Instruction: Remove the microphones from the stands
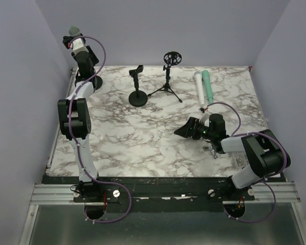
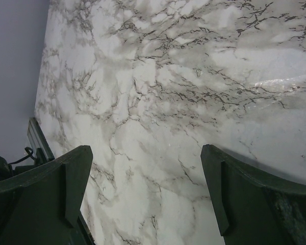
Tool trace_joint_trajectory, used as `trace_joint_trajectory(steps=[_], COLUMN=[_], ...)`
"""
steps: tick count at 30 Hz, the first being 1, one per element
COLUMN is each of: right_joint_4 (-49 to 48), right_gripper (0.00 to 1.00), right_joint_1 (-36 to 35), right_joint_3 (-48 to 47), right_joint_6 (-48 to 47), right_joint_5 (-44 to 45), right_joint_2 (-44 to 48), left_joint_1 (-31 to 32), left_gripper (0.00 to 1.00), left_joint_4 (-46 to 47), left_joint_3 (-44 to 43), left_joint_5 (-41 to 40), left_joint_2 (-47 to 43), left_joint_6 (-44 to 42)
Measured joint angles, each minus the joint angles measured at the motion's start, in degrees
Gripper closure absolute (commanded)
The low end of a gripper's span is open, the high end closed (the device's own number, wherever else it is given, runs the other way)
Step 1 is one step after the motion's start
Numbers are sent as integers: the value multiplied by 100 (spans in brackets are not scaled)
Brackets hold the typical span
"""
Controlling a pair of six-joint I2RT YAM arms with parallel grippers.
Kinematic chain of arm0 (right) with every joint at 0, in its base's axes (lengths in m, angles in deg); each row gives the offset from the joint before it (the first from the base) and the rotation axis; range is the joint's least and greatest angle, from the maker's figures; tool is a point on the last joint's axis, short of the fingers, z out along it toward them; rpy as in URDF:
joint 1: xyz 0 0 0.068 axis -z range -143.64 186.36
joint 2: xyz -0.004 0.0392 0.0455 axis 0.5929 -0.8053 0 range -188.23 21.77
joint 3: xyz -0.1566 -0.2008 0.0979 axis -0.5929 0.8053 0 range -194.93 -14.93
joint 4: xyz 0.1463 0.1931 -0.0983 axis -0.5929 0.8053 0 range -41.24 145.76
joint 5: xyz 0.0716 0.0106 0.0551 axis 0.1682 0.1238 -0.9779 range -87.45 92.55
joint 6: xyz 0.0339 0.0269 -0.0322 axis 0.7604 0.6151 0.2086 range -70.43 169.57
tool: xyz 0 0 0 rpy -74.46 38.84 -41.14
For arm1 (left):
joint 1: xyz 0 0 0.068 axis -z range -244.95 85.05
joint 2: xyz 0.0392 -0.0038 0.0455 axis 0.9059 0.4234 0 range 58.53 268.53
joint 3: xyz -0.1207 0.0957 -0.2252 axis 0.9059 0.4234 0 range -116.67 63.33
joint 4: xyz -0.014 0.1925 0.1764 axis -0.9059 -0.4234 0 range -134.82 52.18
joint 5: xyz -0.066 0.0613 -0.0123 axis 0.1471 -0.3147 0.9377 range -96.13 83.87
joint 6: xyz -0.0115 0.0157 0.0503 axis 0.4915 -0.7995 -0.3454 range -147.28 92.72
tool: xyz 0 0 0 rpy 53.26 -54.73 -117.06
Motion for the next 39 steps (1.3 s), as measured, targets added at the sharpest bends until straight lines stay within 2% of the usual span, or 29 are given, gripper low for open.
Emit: trace_joint_trajectory(steps=[2,12,22,27,31,39], right_joint_4=[-11,-20,-15,-15,-7,81], right_gripper=[4,4,4,4,4,4], right_joint_1=[0,0,0,0,0,0], right_joint_3=[0,0,0,0,0,0], right_joint_6=[0,0,-2,-2,-7,-72], right_joint_5=[-2,-9,-7,-7,-7,2], right_joint_2=[-2,-2,55,74,107,378], left_joint_1=[4,61,267,616,1198,2304], left_gripper=[72,100,100,100,100,100], left_joint_4=[-9,59,149,2,-205,-767], left_joint_3=[0,286,2308,3480,4369,5587], left_joint_5=[11,22,94,11,-146,-240], left_joint_2=[0,-166,-1703,-2780,-3720,-5355], left_joint_6=[-28,-334,-621,-691,-660,-341])
